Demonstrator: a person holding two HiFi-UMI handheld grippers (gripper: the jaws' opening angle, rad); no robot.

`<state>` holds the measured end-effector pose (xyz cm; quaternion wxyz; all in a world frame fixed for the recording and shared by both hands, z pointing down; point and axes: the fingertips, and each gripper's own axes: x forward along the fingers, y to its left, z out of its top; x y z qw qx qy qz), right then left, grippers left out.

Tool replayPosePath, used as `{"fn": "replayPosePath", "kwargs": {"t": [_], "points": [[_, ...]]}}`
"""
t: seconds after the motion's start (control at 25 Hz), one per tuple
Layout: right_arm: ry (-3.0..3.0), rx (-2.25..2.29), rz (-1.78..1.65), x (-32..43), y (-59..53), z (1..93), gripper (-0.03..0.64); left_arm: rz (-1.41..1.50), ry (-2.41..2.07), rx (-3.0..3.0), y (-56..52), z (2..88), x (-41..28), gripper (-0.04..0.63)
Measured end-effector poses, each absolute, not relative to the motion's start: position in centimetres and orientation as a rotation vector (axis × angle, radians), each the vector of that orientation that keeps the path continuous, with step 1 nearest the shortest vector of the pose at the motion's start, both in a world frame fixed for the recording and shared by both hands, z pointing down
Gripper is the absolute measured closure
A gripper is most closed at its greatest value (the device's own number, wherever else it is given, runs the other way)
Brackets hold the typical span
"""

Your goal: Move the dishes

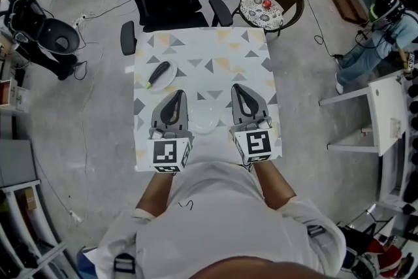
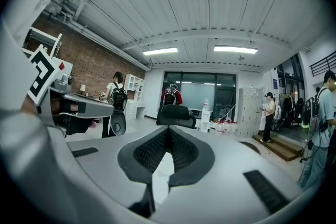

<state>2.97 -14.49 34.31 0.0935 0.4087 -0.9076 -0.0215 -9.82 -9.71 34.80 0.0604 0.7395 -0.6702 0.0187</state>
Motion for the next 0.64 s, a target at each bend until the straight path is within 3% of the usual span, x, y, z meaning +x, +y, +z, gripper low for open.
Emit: {"fn": "replayPosePath", "kwargs": {"t": [0.64], "points": [[-2.661,1.234,-0.08,4.4,-15.6,35.1,0.62,0.047,-1.997,2.208,-10.8,35.7,-10.0,0.577]]}}
